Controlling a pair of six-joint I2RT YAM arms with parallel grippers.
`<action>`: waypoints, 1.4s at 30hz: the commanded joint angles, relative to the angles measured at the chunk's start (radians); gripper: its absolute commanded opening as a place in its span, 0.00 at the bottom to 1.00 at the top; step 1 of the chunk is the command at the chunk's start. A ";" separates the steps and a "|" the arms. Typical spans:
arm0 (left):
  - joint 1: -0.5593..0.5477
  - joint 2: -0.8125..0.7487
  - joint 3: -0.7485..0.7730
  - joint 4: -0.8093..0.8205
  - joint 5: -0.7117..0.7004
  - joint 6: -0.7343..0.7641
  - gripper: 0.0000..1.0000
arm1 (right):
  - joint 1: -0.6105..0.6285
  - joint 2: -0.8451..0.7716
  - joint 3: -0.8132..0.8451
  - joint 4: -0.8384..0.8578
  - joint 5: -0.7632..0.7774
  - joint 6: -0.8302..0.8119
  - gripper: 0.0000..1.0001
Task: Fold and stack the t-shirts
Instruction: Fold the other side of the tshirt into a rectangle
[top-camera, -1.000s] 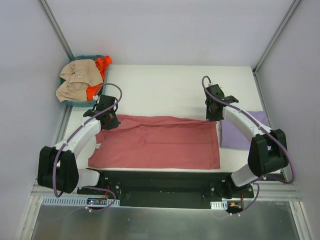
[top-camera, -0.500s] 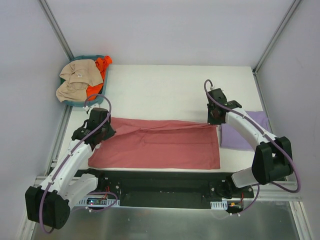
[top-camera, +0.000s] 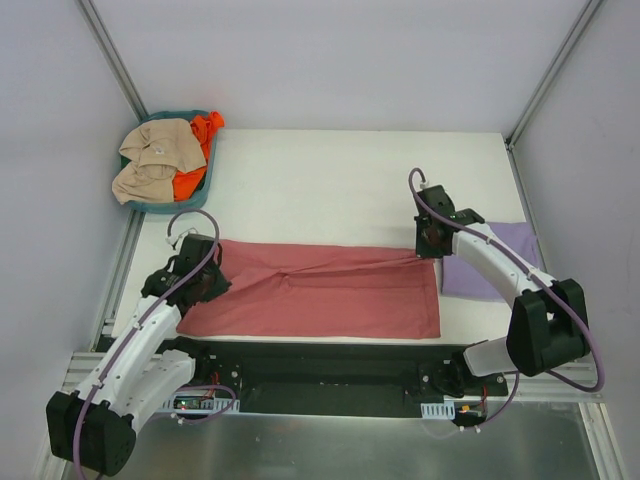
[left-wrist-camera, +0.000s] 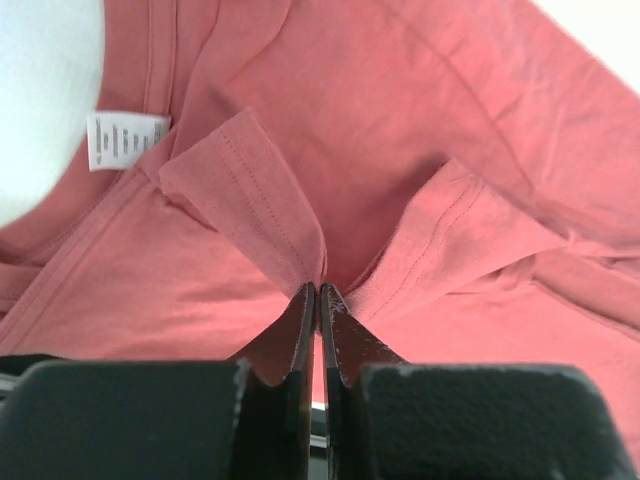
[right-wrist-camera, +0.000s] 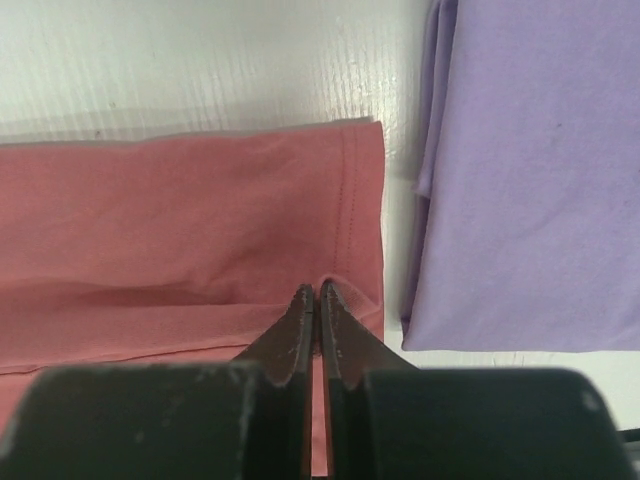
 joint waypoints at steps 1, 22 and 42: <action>-0.015 0.003 -0.041 -0.050 0.005 -0.053 0.00 | 0.006 -0.023 -0.037 0.003 -0.010 0.010 0.02; -0.030 0.052 0.077 0.109 0.313 0.057 0.99 | 0.045 -0.412 -0.231 0.108 -0.324 0.013 0.96; -0.036 0.465 -0.010 0.344 0.437 0.089 0.99 | 0.045 -0.618 -0.363 0.112 -0.319 -0.047 0.96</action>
